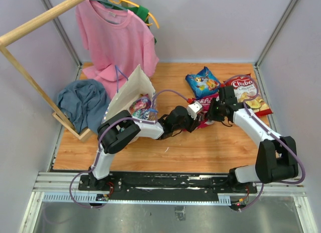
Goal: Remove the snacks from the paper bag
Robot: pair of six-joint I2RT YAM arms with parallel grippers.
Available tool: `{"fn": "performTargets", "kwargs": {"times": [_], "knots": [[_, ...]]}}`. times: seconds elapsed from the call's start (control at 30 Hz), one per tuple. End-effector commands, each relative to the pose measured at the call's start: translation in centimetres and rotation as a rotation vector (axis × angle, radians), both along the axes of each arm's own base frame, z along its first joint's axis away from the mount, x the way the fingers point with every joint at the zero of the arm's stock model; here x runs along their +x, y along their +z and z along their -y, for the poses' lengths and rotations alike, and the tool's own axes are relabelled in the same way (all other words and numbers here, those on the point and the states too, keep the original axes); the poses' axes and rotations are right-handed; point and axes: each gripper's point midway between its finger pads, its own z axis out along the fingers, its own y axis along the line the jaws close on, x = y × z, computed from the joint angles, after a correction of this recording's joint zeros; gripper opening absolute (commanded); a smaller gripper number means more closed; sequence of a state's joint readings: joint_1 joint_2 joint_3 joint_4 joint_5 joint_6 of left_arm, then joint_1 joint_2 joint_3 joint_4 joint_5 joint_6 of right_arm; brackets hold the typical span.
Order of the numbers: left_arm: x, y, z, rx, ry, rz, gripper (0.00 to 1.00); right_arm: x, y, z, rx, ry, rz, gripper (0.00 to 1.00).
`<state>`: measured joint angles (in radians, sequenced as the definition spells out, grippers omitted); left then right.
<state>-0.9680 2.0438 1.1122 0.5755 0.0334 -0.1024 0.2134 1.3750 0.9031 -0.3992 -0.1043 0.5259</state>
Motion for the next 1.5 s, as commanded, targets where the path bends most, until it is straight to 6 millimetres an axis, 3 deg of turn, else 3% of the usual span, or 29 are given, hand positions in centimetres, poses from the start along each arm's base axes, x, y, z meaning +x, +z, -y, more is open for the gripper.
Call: {"fn": "performTargets", "kwargs": {"times": [0.0, 0.17, 0.33, 0.4, 0.5, 0.57, 0.7, 0.87, 0.97, 1.17, 1.3, 1.33, 1.43, 1.47], "knots": [[-0.2, -3.0, -2.0, 0.089, 0.035, -0.055, 0.27, 0.6, -0.5, 0.6, -0.051, 0.006, -0.002, 0.32], [-0.3, -3.0, -2.1, 0.091, 0.033, -0.057, 0.27, 1.0, -1.5, 1.0, -0.087, 0.006, -0.022, 0.34], [-0.3, -3.1, -2.1, 0.096, 0.033, -0.057, 0.27, 1.4, -2.7, 0.7, -0.126, 0.030, -0.052, 0.29], [-0.4, -3.2, -2.2, 0.101, 0.033, -0.058, 0.27, 1.5, -2.7, 0.5, -0.130, 0.042, -0.053, 0.24], [-0.3, -3.3, -2.3, 0.108, 0.037, -0.057, 0.27, 1.3, -2.1, 0.3, -0.127, 0.049, -0.040, 0.08], [-0.3, -3.5, -2.3, 0.115, 0.037, -0.058, 0.27, 1.1, -1.2, 0.4, -0.125, 0.049, -0.025, 0.01], [-0.1, -3.9, -2.3, 0.128, 0.043, -0.063, 0.27, 0.3, 2.1, 0.7, -0.119, 0.051, 0.043, 0.01], [0.2, -4.3, -2.6, 0.148, 0.064, -0.062, 0.27, -2.2, 6.5, 1.2, -0.078, 0.049, 0.161, 0.01], [0.3, -4.6, -2.9, 0.156, 0.074, -0.062, 0.27, -4.1, 7.5, 1.6, -0.042, 0.033, 0.213, 0.01], [0.4, -5.0, -3.1, 0.163, 0.089, -0.067, 0.26, -6.9, 6.0, 2.4, -0.008, 0.018, 0.185, 0.01], [0.3, -5.2, -3.2, 0.163, 0.092, -0.070, 0.26, -7.3, 4.7, 2.5, 0.030, 0.009, 0.164, 0.01], [0.3, -5.3, -3.2, 0.162, 0.092, -0.070, 0.26, -7.2, 4.5, 2.5, 0.034, 0.010, 0.160, 0.05], [0.2, -5.3, -3.3, 0.162, 0.091, -0.072, 0.26, -6.7, 4.2, 2.2, 0.039, 0.022, 0.148, 0.49], [0.2, -5.3, -3.2, 0.160, 0.090, -0.071, 0.26, -6.4, 4.3, 2.0, 0.041, 0.026, 0.143, 0.58]]}}
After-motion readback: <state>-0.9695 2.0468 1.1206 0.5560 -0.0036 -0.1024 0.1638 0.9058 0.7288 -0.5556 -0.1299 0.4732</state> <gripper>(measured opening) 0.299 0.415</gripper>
